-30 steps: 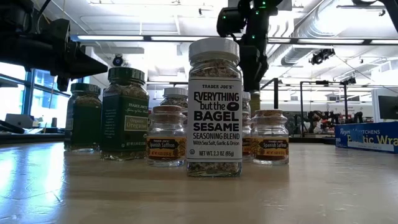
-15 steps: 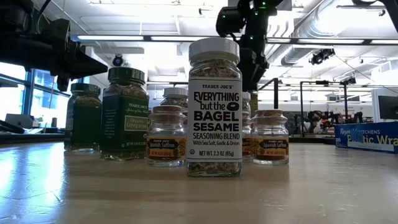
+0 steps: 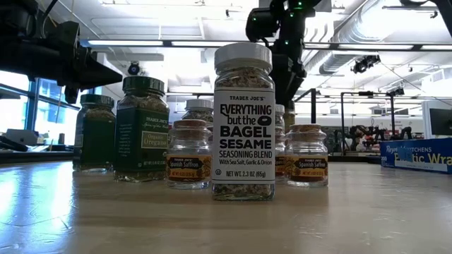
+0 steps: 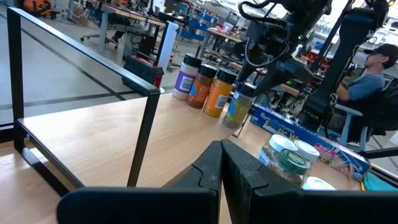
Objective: Shelf spices
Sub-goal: Put the blue seasoning bottle on the shelf
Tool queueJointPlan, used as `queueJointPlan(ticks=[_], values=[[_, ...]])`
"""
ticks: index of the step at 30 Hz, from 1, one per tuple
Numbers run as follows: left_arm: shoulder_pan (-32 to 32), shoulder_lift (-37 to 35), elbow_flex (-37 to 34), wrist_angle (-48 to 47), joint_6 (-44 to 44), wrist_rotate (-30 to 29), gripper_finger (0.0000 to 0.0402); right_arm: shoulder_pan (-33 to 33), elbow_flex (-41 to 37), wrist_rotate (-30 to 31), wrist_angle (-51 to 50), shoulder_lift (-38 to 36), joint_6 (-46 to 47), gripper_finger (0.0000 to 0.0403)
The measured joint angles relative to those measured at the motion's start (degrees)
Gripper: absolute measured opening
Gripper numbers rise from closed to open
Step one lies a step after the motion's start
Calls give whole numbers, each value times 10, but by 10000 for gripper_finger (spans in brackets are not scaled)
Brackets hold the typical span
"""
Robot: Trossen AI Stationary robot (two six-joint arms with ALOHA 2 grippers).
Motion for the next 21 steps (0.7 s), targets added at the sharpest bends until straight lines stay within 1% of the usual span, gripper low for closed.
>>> queueJointPlan(ticks=[4,11,14,15,17,20,21], values=[[0,0,0,0,0,0,5,0,7,11,-12,0,15,281],[0,0,0,0,0,0,5,0,65,62,-37,0,10,281],[0,0,0,0,0,0,5,-1,89,57,-44,0,-6,281],[0,0,0,0,0,0,5,-1,96,47,-44,0,-17,281],[0,0,0,0,0,0,5,0,108,-5,-43,0,-49,281],[0,0,0,0,0,0,5,4,106,-145,-41,0,-131,268],[0,0,0,0,0,0,5,6,99,-179,-41,0,-159,258]])
